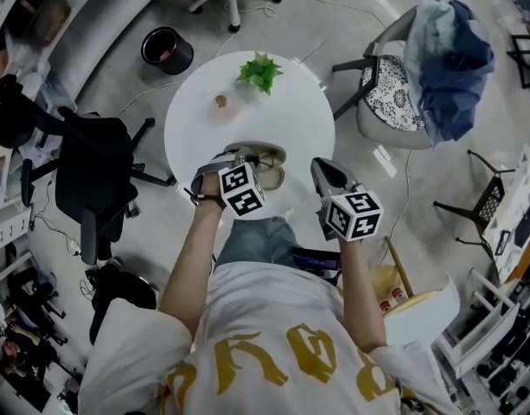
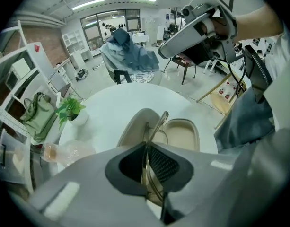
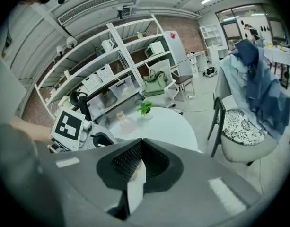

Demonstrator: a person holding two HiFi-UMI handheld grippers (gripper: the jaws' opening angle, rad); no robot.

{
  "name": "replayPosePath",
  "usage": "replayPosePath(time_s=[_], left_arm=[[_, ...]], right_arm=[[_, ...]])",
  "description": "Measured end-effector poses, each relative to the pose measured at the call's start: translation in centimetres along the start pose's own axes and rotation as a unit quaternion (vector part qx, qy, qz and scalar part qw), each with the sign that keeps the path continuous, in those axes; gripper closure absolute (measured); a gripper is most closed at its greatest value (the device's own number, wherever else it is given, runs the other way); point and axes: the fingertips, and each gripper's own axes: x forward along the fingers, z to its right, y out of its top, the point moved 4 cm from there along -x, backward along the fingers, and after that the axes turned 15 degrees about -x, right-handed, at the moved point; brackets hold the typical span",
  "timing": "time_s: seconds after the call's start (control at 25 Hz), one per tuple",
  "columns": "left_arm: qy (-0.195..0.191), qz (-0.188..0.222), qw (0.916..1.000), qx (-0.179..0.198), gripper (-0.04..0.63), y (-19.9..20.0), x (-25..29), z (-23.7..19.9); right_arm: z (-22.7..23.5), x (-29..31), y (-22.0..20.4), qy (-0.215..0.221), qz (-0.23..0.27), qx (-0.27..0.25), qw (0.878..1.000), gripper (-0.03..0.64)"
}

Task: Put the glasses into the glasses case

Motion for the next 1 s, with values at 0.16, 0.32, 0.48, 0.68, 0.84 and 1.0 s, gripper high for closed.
replayPosePath(time_s=[0.16, 0.32, 0.48, 0.68, 0.84, 1.0], left_arm=[[0.005, -0.003, 0.9999, -0.01, 0.58, -0.3, 0.3, -0.2], [0.003, -0.009, 0.9997, -0.023, 0.567, -0.9, 1.0, -0.1], [-0.011, 0.009, 0.998, -0.062, 0.512, -0.7, 1.3, 0.1], [-0.017, 0.03, 0.9932, -0.111, 0.436, -0.6, 1.5, 0.2], [-0.008, 0.043, 0.9907, -0.129, 0.422, -0.5, 1.1, 0.1], [0.025, 0.077, 0.9837, -0.161, 0.423, -0.3, -0.4, -0.6]], right_arm=[[0.1, -0.3, -0.3, -0.006, -0.002, -0.001, 1.0, 0.59], [0.1, -0.7, -0.5, -0.007, -0.005, -0.005, 1.0, 0.589], [0.3, -0.9, -1.0, -0.01, -0.006, -0.007, 1.0, 0.589], [0.2, -1.9, -1.4, -0.02, -0.001, -0.017, 1.0, 0.589], [0.5, -2.8, -1.4, -0.034, 0.008, -0.018, 0.999, 0.589], [0.4, -3.5, -1.1, -0.037, 0.021, -0.022, 0.999, 0.589]])
